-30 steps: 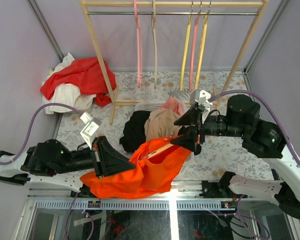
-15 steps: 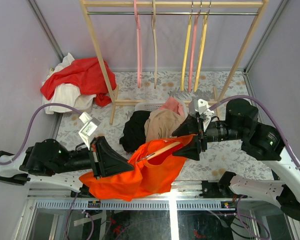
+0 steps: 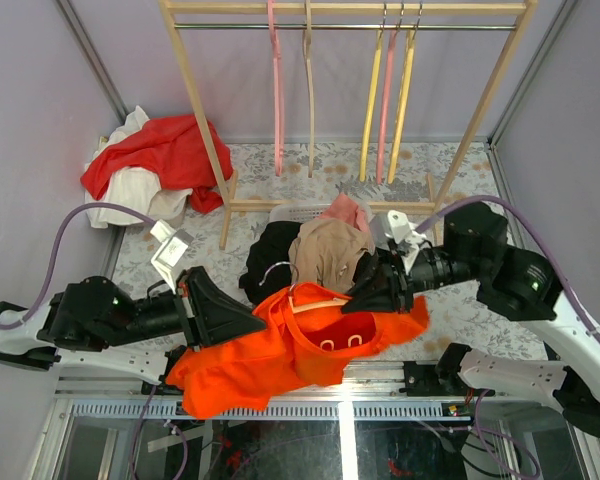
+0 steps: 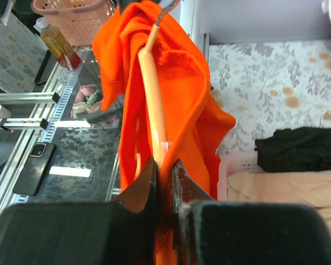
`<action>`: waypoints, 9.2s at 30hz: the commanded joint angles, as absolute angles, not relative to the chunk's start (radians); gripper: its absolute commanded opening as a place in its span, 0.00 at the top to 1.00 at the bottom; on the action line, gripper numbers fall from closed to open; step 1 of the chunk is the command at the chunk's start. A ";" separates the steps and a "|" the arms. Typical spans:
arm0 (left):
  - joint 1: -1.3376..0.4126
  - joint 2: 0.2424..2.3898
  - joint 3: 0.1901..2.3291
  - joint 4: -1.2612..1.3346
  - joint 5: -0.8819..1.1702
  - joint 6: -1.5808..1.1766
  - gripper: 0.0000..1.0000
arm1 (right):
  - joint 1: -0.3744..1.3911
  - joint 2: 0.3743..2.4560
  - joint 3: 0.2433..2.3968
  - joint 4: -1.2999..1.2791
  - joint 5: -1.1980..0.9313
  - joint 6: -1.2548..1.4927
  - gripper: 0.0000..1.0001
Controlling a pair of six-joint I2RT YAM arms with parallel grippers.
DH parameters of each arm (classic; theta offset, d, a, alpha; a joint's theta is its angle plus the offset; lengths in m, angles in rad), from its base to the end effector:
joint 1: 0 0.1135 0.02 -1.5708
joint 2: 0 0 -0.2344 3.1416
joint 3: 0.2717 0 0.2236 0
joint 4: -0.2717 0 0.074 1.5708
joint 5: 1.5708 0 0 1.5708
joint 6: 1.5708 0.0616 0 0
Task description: Place the t-shirt on the hanger
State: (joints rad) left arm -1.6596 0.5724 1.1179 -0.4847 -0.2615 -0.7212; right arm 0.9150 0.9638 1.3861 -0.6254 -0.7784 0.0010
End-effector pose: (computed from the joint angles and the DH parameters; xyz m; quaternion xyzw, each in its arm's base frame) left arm 0.0062 -0.1102 0.4116 0.2225 0.6489 -0.6373 0.3511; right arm 0.0716 0.1640 0.4253 -0.5316 0.5378 0.5223 0.3942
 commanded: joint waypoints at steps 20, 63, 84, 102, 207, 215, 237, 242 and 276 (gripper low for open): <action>-1.856 0.717 1.409 -0.885 -0.882 -0.584 0.51 | 0.914 0.844 1.380 -0.727 -0.145 0.128 1.00; -1.855 1.179 1.720 -1.211 -1.001 -0.660 0.69 | 0.914 0.842 1.475 -0.789 -0.064 0.109 1.00; -1.853 1.151 1.639 -1.114 -0.927 -0.617 0.64 | 0.914 0.832 1.470 -0.783 -0.071 0.116 1.00; -1.789 1.195 1.886 -1.165 -1.109 -0.490 1.00 | 0.914 0.807 1.456 -0.791 -0.094 0.113 1.00; -1.787 0.572 1.306 -0.672 -1.254 -0.284 1.00 | 0.914 0.786 1.784 -0.946 0.069 0.031 1.00; -1.787 0.614 1.326 -0.982 -1.293 -0.609 1.00 | 0.914 0.743 1.807 -0.887 0.098 0.041 1.00; -1.789 0.743 1.390 -0.922 -0.890 -0.608 0.65 | 0.913 0.805 1.793 -0.829 0.173 0.022 1.00; -1.788 0.782 1.573 -0.998 -0.818 -0.542 0.64 | 0.913 0.778 1.744 -0.882 0.194 0.035 1.00; -1.502 1.259 1.921 -1.061 -0.349 -0.243 0.21 | 0.913 0.862 1.683 -0.986 -0.202 0.000 1.00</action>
